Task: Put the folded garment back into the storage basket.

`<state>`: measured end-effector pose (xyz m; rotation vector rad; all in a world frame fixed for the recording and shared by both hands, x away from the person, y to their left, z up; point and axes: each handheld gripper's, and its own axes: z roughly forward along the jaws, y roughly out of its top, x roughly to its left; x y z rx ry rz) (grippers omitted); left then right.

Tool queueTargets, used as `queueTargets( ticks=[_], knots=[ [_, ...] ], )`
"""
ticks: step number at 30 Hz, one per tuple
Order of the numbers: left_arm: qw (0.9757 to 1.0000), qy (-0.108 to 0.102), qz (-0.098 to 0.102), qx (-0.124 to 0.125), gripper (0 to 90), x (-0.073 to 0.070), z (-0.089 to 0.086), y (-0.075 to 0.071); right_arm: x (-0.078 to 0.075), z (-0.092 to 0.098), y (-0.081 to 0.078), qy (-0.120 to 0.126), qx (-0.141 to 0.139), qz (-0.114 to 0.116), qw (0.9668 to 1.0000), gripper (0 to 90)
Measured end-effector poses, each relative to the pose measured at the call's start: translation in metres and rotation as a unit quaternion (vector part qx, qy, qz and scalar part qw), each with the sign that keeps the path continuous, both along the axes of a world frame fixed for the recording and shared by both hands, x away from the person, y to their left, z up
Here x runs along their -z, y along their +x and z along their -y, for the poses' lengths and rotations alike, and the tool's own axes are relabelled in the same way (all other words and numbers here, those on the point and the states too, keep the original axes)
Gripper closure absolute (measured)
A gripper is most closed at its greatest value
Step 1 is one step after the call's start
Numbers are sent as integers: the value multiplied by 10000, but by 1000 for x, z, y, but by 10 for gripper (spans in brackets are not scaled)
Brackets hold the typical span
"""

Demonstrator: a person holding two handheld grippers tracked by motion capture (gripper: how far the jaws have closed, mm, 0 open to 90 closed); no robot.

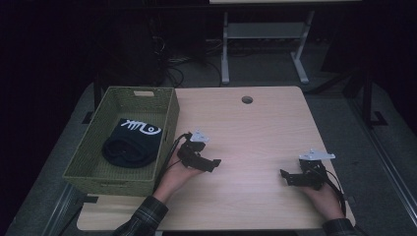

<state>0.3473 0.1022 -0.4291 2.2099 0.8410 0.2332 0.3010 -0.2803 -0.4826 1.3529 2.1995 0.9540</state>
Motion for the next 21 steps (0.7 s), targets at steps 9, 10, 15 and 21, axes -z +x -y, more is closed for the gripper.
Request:
queueTargets(
  ticks=[9, 10, 15, 21],
  knots=[
    [9992, 389, -7, 31, 140, 30, 3, -9, 0, 0, 0, 5, 1, -6, 10000, 117],
    [9992, 389, -7, 31, 140, 30, 3, -9, 0, 0, 0, 5, 1, -6, 10000, 117],
    [9987, 489, -80, 68, 139, 37, 5, -12, 0, 0, 0, 5, -4, -6, 10000, 117],
    [9978, 626, 120, 155, 134, 40, 5, -14, 0, 0, 0, 6, -11, -4, 10000, 116]
  ],
)
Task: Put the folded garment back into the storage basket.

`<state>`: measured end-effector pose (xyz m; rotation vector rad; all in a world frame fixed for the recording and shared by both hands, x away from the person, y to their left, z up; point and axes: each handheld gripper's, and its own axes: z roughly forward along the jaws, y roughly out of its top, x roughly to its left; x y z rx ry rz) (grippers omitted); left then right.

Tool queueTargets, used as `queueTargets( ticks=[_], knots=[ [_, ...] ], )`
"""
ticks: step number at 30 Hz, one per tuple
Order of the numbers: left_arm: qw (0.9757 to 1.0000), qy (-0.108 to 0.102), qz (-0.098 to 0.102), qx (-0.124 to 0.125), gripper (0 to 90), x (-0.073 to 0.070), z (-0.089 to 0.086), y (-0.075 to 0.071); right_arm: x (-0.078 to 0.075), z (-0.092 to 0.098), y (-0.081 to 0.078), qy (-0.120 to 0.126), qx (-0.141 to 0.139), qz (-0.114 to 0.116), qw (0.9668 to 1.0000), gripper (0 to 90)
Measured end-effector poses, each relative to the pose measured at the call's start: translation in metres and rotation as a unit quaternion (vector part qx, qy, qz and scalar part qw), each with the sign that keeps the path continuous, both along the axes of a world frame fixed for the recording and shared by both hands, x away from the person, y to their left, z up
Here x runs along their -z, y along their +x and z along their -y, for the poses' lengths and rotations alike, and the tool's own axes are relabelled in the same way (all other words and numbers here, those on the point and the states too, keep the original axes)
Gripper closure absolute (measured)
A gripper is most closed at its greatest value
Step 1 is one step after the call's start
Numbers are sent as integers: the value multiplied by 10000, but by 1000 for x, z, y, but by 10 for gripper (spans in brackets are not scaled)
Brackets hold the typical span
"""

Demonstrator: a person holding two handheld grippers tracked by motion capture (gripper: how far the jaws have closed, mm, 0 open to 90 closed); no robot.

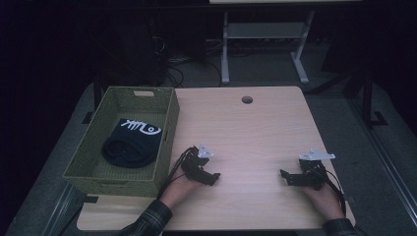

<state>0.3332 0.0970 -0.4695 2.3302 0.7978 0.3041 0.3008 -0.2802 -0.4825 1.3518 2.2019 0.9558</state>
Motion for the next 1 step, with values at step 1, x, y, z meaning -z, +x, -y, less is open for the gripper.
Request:
queueTargets(
  ticks=[1],
  knots=[
    [10000, 0, 0, 0, 134, 0, 0, 0, 0, 0, 0, 0, 0, 0, 10000, 116]
  ],
)
